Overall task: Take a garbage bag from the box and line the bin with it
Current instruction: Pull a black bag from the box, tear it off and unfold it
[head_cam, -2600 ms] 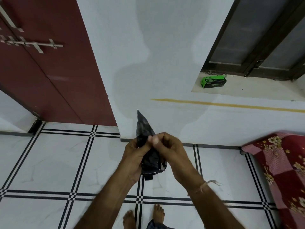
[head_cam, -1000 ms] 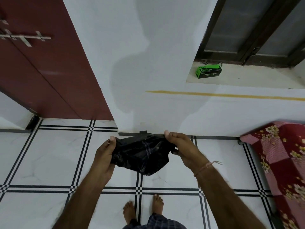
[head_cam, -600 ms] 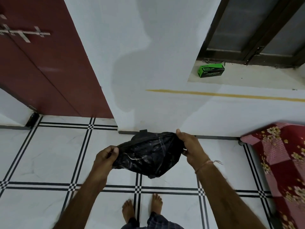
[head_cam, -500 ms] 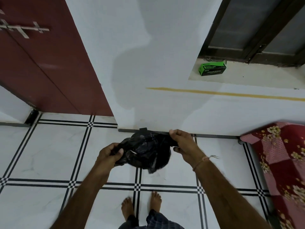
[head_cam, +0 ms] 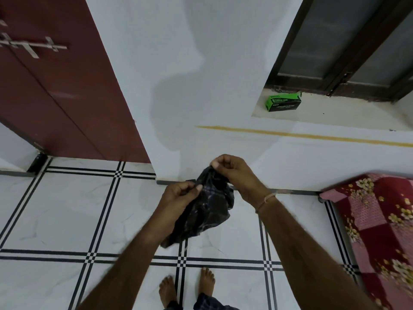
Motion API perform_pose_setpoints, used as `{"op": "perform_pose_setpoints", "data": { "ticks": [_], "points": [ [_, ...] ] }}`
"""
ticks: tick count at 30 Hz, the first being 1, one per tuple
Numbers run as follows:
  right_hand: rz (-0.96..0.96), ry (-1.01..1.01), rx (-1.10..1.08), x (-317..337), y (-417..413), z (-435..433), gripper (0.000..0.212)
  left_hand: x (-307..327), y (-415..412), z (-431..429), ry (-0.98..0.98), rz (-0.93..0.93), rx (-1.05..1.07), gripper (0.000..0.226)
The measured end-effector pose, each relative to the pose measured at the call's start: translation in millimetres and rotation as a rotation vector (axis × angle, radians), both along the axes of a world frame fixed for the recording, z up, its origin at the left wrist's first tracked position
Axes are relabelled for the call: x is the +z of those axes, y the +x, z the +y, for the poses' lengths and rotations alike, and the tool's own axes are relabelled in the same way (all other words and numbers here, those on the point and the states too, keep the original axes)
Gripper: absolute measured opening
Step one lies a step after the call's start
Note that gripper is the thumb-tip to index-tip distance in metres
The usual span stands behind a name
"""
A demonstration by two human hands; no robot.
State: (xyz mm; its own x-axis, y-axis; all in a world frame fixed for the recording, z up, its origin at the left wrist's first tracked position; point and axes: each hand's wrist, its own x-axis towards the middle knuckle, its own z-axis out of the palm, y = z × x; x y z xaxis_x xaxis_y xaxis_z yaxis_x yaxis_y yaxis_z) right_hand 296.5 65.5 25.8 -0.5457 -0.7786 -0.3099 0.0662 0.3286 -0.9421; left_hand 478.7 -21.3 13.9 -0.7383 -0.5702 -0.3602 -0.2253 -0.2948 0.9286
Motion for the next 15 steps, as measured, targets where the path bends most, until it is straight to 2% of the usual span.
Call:
{"op": "perform_pose_setpoints", "data": {
  "ticks": [2, 3, 4, 6, 8, 10, 13, 15],
  "points": [
    [0.317, 0.053, -0.295, -5, 16, 5, 0.025, 0, -5, 7, 0.215, 0.008, 0.170, 0.021],
    [0.401, 0.026, -0.389, -7, 29, 11, 0.026, 0, -7, 10, 0.298, 0.005, 0.228, 0.023],
    [0.363, -0.038, -0.390, -7, 45, 17, 0.024, 2, -9, 13, 0.360, 0.003, 0.267, 0.026],
    [0.052, -0.107, -0.254, -5, 75, 24, 0.029, 1, -12, 17, 0.430, 0.009, 0.298, 0.026],
    [-0.194, -0.112, -0.232, -9, 88, 28, 0.035, 0, -12, 21, 0.494, 0.024, 0.307, 0.020],
    [-0.312, -0.113, -0.288, -15, 87, 28, 0.033, -2, -10, 22, 0.535, 0.028, 0.302, 0.022],
    [-0.404, -0.065, -0.268, -23, 80, 29, 0.019, -9, -4, 22, 0.564, 0.003, 0.291, 0.040],
    [-0.475, -0.039, -0.251, -28, 77, 31, 0.018, -10, 1, 21, 0.587, -0.003, 0.304, 0.052]
  ]
}}
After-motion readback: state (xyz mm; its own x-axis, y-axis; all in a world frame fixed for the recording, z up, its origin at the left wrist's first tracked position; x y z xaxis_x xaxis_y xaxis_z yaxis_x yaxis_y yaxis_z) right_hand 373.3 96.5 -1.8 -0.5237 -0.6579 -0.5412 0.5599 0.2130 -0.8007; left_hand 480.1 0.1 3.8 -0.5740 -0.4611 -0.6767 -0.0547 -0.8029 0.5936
